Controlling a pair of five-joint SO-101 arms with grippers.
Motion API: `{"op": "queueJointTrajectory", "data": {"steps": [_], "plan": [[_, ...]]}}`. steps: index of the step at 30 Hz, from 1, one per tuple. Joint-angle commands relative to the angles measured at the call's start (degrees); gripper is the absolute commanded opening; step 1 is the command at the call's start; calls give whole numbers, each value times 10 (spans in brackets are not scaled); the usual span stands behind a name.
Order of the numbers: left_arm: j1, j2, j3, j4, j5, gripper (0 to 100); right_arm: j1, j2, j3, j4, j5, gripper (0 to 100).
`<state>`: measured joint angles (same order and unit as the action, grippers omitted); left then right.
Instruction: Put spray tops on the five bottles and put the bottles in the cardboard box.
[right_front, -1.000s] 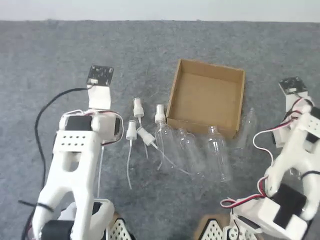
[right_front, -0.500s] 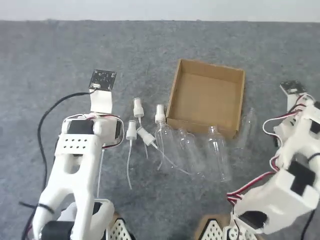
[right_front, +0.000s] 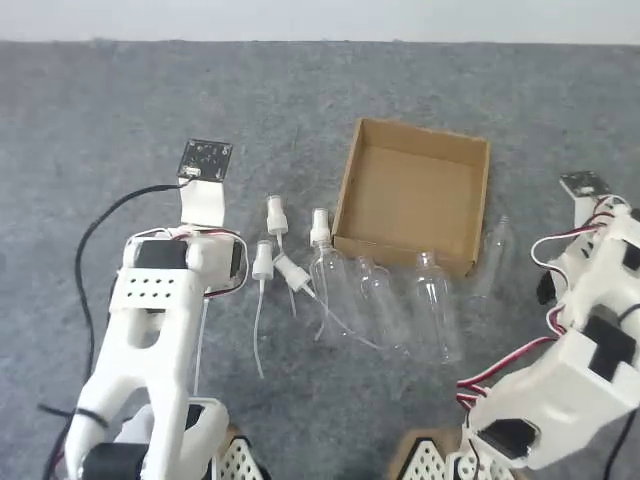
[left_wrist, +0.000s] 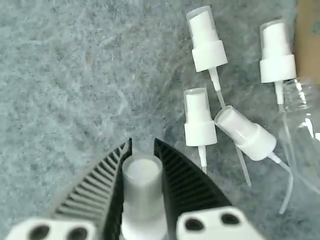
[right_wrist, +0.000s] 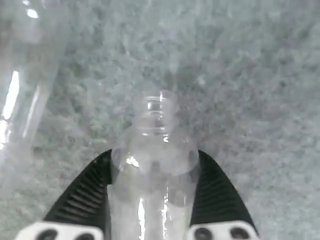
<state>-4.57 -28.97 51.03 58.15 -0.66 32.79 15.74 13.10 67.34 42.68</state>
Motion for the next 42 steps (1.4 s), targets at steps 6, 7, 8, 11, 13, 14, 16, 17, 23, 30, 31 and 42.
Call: {"op": "queueJointTrajectory", "data": {"steps": [6, 7, 8, 11, 13, 14, 16, 17, 23, 30, 31, 42], "plan": [[4, -26, -3, -12, 12, 13, 6, -225, -29, 124, 2, 6], [4, -26, -3, -12, 12, 13, 6, -247, -28, 136, 2, 6], [4, -26, -3, -14, 12, 13, 6, -269, -28, 146, 0, 6], [4, -26, -3, -14, 11, 13, 5, -328, -28, 168, -40, 6], [4, -26, -2, -14, 11, 13, -7, -364, -28, 179, -62, 6], [4, -26, -2, -14, 11, 13, -16, -378, -27, 188, -72, 6], [4, -26, -2, -16, 11, 13, -48, -410, -12, 198, -87, 6], [4, -26, -2, -16, 11, 13, -71, -426, -4, 203, -96, 6], [4, -25, 4, -17, 11, 13, -202, -494, 45, 213, -158, 6], [3, -26, 8, -37, 10, 13, -264, -518, 68, 218, -171, 6], [1, -26, 6, -39, 10, 13, -268, -517, 68, 221, -170, 6], [11, -26, -24, 5, 11, 13, -401, -519, 49, 239, -172, 6]]}}
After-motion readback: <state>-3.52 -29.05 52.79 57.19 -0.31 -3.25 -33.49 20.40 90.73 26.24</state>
